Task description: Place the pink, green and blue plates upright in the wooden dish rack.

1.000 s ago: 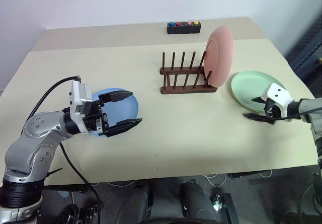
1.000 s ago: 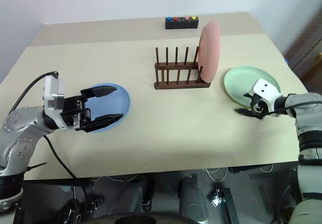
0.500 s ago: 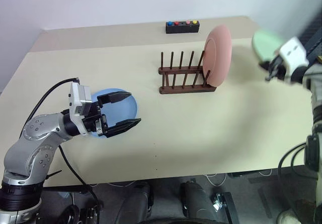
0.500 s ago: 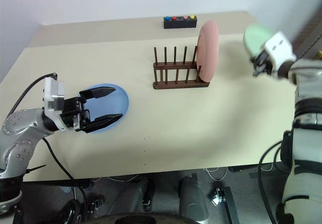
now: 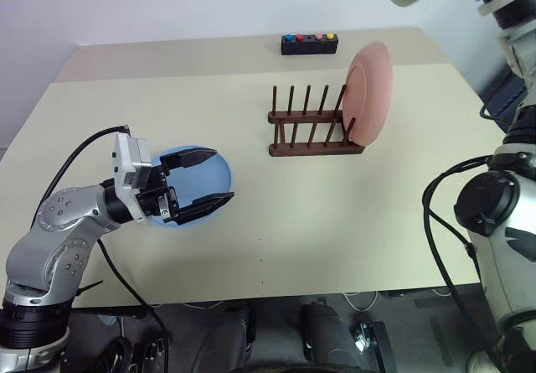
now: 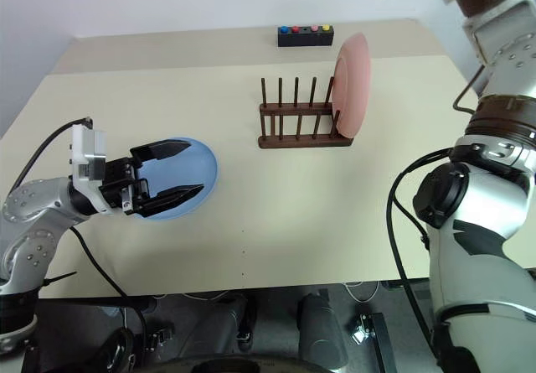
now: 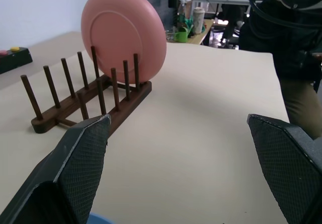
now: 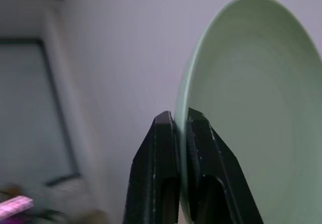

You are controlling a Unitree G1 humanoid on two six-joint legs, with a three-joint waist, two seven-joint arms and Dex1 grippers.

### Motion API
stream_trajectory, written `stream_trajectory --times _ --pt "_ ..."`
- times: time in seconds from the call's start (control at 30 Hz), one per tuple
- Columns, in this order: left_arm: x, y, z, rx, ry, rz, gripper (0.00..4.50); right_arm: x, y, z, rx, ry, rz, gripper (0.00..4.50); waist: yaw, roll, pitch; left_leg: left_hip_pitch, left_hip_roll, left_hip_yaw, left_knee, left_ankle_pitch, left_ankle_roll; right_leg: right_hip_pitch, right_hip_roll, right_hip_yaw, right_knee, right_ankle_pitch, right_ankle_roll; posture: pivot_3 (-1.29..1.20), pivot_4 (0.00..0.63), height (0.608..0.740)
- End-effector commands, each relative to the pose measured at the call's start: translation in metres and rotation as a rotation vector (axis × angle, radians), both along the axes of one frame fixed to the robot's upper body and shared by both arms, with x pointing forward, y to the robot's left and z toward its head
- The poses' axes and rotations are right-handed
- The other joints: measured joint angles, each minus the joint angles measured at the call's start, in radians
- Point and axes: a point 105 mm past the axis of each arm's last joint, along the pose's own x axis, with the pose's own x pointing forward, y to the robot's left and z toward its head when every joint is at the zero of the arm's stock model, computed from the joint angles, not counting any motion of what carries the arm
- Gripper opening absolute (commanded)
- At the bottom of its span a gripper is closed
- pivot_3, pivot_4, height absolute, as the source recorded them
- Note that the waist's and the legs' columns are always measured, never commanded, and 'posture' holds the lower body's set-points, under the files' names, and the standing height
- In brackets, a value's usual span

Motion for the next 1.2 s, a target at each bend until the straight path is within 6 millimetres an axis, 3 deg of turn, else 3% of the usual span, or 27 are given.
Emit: stream_trajectory --times 0.03,0.2,0.33,0.87,1.2 --pt "-0.003 0.001 0.008 -0.004 -0.049 0.007 4.50 -0.011 0.016 -0.010 0.024 0.043 0.113 0.10 -0.003 0.000 0.000 0.000 0.000 0.000 0.000 0.000 0.000 0.000 0.000 0.000 0.000 0.000 0.000 0.00 0.150 0.740" --pt "-0.004 0.000 0.008 -0.008 -0.049 0.009 4.50 -0.005 0.036 -0.054 -0.055 0.148 0.110 0.10 -0.003 0.000 0.000 -0.001 0.000 0.001 0.000 0.000 0.000 -0.002 0.000 0.001 0.002 0.000 0.000 0.00 0.150 0.740" --pt "-0.004 0.001 0.007 0.000 -0.050 0.014 4.50 -0.002 0.041 -0.080 -0.120 0.186 0.076 0.10 -0.005 0.000 0.000 -0.002 0.000 0.002 0.000 0.000 0.000 -0.004 0.000 0.001 0.003 0.000 0.000 0.00 0.150 0.740" --pt "-0.005 0.000 0.007 0.005 -0.052 0.018 4.50 0.005 0.051 -0.129 -0.286 0.267 -0.006 0.10 -0.005 0.000 0.000 -0.002 0.000 0.002 0.000 0.000 0.000 -0.005 0.001 0.001 0.003 0.000 0.000 0.00 0.150 0.740" --pt "-0.005 -0.001 0.006 0.002 -0.048 0.018 4.50 0.012 0.046 -0.142 -0.305 0.302 -0.052 0.10 -0.005 0.000 0.000 -0.002 0.000 0.002 0.000 0.000 0.000 -0.005 0.001 0.001 0.003 0.000 0.000 0.00 0.150 0.740"
